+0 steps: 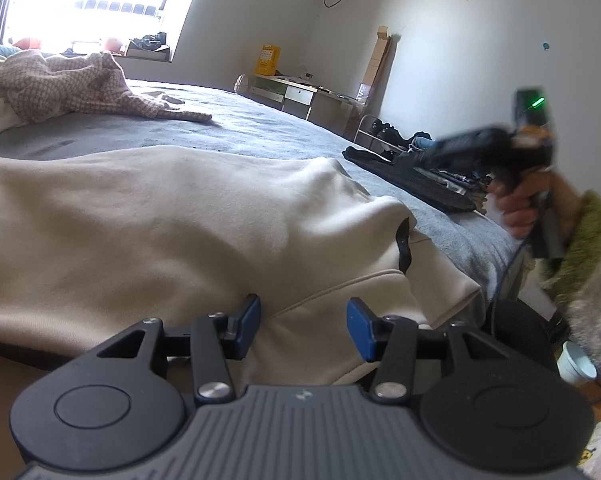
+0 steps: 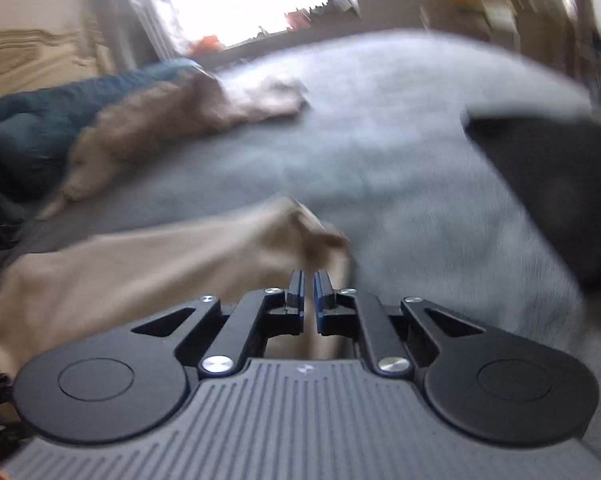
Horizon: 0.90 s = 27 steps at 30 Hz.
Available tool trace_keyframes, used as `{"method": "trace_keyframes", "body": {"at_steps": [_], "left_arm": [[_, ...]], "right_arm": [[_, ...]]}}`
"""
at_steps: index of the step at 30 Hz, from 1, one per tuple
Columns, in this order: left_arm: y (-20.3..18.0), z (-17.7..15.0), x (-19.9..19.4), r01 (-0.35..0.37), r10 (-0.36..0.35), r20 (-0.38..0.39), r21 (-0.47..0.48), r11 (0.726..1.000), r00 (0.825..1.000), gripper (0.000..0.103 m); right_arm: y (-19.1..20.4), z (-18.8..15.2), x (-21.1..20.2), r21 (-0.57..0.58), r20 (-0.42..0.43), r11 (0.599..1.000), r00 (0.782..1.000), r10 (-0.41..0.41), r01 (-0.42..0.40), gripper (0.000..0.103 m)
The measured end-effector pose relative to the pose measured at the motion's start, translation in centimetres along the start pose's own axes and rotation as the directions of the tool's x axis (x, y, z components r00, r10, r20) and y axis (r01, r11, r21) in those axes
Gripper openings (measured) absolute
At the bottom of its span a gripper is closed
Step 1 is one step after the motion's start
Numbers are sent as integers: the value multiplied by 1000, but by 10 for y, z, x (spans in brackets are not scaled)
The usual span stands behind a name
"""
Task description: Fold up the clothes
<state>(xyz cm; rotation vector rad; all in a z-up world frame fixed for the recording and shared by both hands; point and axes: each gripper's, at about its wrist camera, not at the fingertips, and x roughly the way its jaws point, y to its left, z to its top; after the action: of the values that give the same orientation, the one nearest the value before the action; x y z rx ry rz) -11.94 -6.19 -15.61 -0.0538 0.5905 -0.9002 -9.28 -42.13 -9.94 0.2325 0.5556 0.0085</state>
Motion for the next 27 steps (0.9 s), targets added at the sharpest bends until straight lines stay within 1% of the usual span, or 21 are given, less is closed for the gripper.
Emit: {"method": "trace_keyframes", "body": {"at_steps": [1, 3, 5, 6, 7, 9, 10, 11, 12, 15, 17, 18, 19, 20, 21, 22, 23, 24, 25, 26, 27], "left_arm": [[-1, 0, 0, -2, 2, 0, 1, 1000, 1000, 51], [-2, 0, 1, -8, 8, -1, 2, 1000, 1000, 51], [-2, 1, 0, -8, 8, 2, -11, 1000, 1000, 52], [-1, 1, -2, -9, 9, 7, -27, 1000, 1000, 51], [-1, 2, -5, -8, 9, 17, -48, 999, 1000, 51], [3, 3, -17, 23, -19, 47, -92, 995, 999, 51], [5, 2, -25, 27, -21, 62, -110, 994, 998, 51], [8, 2, -33, 31, -21, 77, -128, 991, 997, 51], [12, 1, -41, 26, -14, 87, -144, 989, 996, 51], [22, 9, -67, -7, 29, 136, -155, 988, 990, 51], [32, 23, -76, -57, 86, 182, -160, 985, 980, 52], [39, 31, -77, -107, 141, 194, -175, 979, 971, 52], [48, 36, -76, -175, 213, 187, -203, 964, 959, 52], [57, 40, -74, -242, 285, 175, -232, 942, 942, 52], [68, 40, -69, -316, 360, 135, -270, 910, 923, 52], [82, 36, -63, -377, 417, 80, -303, 876, 905, 52], [96, 27, -55, -426, 454, 5, -332, 841, 891, 44], [108, 17, -49, -445, 460, -48, -355, 822, 887, 38], [110, 12, -54, -426, 448, -27, -367, 827, 893, 37], [112, 8, -58, -409, 438, -9, -378, 831, 899, 39], [110, 13, -63, -406, 435, -10, -382, 831, 900, 42]], "right_arm": [[15, 2, -7, -27, 16, 998, 998, 56, -55, 6], [45, 5, -20, -83, 39, 981, 984, 176, -173, 6], [72, -10, -20, -120, 27, 953, 959, 282, -277, 6], [86, -18, -19, -138, 19, 935, 943, 333, -328, 6], [96, -30, -15, -154, -4, 918, 929, 369, -365, 6], [104, -49, 6, -104, -65, 906, 912, 406, -411, 6], [105, -58, 20, -62, -99, 903, 902, 419, -426, 6], [105, -68, 35, -24, -136, 909, 902, 410, -417, 5], [103, -76, 48, 7, -155, 915, 904, 399, -403, 5], [102, -84, 48, 43, -124, 910, 901, 415, -413, 5], [102, -83, 50, 48, -126, 912, 903, 411, -408, 4], [102, -82, 52, 45, -127, 913, 904, 408, -406, 4], [102, -81, 53, 42, -128, 914, 905, 405, -403, 4], [102, -79, 56, 39, -131, 916, 907, 400, -399, 4], [103, -80, 53, 36, -131, 918, 909, 396, -395, 4], [105, -82, 49, 32, -130, 920, 911, 391, -390, 4], [106, -83, 44, 28, -130, 922, 913, 387, -386, 4], [107, -85, 40, 29, -129, 923, 914, 385, -385, 4], [108, -88, 35, 30, -129, 923, 914, 384, -384, 4], [108, -89, 33, 30, -131, 924, 915, 382, -381, 4], [109, -89, 31, 30, -133, 925, 916, 379, -379, 4]]}}
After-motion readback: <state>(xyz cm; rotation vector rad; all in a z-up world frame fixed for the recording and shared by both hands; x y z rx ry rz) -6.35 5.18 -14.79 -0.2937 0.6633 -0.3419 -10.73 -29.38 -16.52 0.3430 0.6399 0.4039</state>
